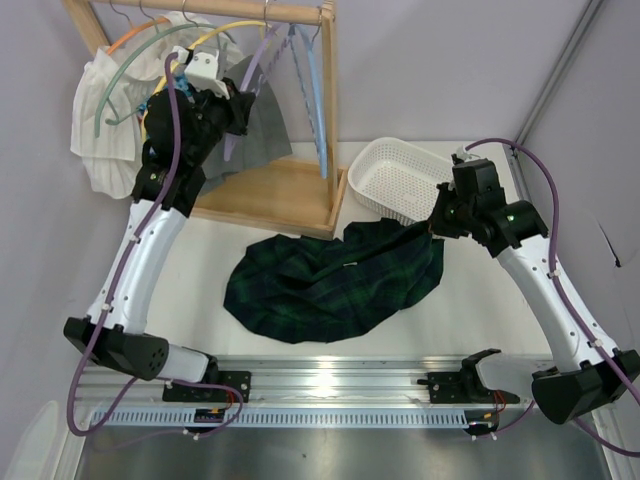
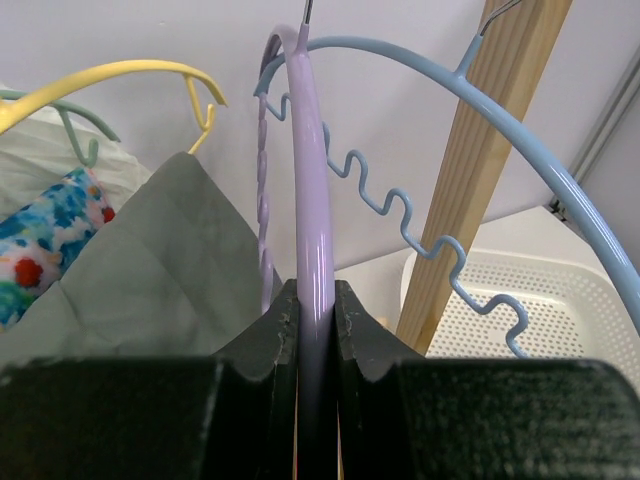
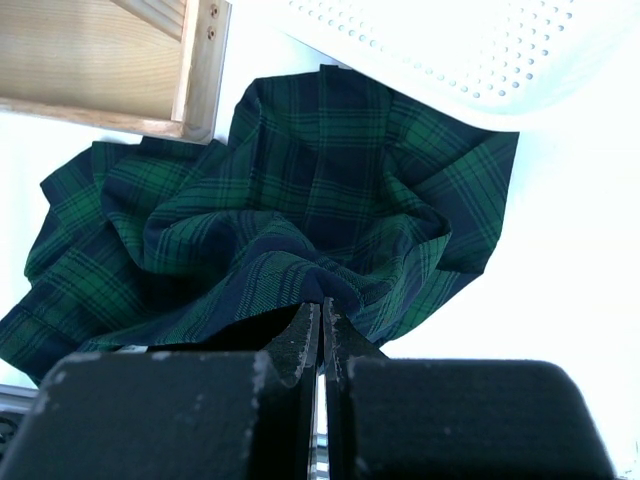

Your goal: Place the skirt on the hanger

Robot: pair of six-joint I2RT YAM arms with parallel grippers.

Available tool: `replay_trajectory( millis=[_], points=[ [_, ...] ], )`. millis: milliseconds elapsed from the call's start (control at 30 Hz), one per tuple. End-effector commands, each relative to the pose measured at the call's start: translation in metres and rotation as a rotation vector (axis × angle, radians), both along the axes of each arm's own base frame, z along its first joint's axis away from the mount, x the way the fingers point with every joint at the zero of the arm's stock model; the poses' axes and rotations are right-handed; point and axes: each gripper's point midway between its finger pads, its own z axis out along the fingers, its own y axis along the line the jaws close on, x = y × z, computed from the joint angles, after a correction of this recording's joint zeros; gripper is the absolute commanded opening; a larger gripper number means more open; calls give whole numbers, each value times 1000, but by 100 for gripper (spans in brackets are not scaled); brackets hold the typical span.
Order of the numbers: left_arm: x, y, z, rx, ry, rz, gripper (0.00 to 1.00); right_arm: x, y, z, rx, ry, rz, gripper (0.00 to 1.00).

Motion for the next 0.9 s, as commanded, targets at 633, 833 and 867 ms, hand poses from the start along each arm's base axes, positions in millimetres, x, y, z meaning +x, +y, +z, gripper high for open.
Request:
replay_trajectory(
  millis=[633,833,867],
  points=[
    [-69,70,76,-124,-129,272,0,2,2,14,37,-66,-9,0],
    [-51,69,64,-100,-107,297,0,-3,-1,14,36,-68,-21,0],
    [-42,66,54,-89,-84,298,0,-4,-1,14,35,-69,-22,0]
  ],
)
